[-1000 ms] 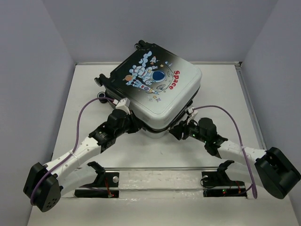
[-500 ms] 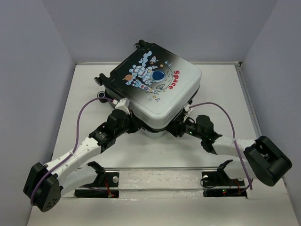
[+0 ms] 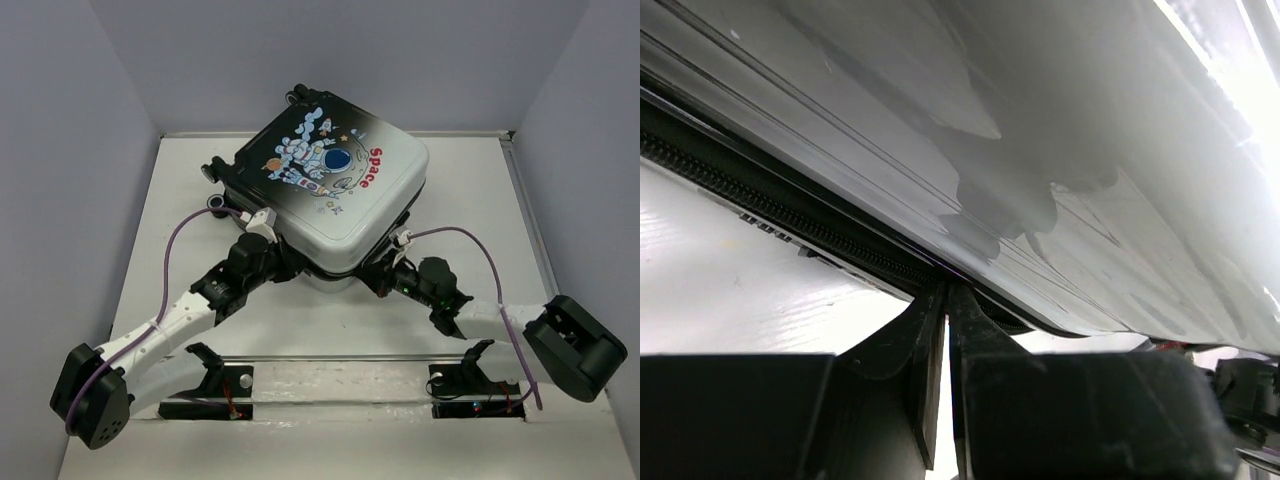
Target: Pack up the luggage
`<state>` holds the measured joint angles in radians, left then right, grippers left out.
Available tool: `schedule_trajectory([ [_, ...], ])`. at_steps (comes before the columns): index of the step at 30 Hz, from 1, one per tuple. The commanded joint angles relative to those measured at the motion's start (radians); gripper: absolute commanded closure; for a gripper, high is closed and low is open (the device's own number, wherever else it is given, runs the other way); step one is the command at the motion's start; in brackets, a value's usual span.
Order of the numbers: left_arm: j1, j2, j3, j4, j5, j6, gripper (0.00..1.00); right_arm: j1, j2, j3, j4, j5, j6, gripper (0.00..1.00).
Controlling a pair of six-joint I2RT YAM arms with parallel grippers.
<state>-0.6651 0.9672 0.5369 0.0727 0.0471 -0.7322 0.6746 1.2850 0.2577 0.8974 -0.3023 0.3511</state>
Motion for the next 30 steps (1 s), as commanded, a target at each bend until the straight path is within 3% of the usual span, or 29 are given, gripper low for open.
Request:
schedule_trajectory([
  [1,-0.022,0.021,0.012,0.205,0.048,-0.036,0.82,0.089,-0.139,0.003,-0.062,0.185,0.012,0.93],
  [6,-0.024,0.085,0.087,0.245,0.045,-0.036,0.82,0.249,-0.275,0.026,-0.421,0.298,0.052,0.93],
  [9,-0.04,0.143,0.15,0.263,0.05,-0.036,0.83,0.357,-0.267,0.067,-0.639,0.325,0.12,0.93],
  [14,-0.125,0.257,0.245,0.277,0.02,-0.033,0.83,0.516,-0.116,0.226,-0.703,0.489,0.175,0.93],
  [18,-0.153,0.283,0.288,0.253,0.023,-0.029,0.81,0.53,0.003,0.331,-0.57,0.61,0.174,0.93],
  [20,-0.151,0.254,0.32,0.181,-0.005,0.01,0.72,0.53,0.06,0.351,-0.508,0.668,0.163,0.93],
  [21,-0.137,0.239,0.368,0.076,-0.047,0.061,0.54,0.53,0.077,0.366,-0.487,0.687,0.161,0.93],
  [24,-0.047,0.153,0.423,-0.083,-0.049,0.128,0.22,0.53,0.086,0.359,-0.488,0.703,0.179,0.93],
  [25,0.064,0.128,0.446,-0.115,0.0,0.142,0.14,0.53,0.077,0.344,-0.48,0.704,0.198,0.93],
  [27,0.198,0.07,0.463,-0.163,0.103,0.174,0.12,0.53,0.059,0.31,-0.486,0.703,0.209,0.93],
  [28,0.319,0.059,0.486,-0.178,0.124,0.195,0.11,0.53,0.041,0.296,-0.494,0.695,0.213,0.93],
  [30,0.424,0.07,0.523,-0.197,0.196,0.206,0.08,0.53,0.016,0.288,-0.514,0.683,0.213,0.93],
])
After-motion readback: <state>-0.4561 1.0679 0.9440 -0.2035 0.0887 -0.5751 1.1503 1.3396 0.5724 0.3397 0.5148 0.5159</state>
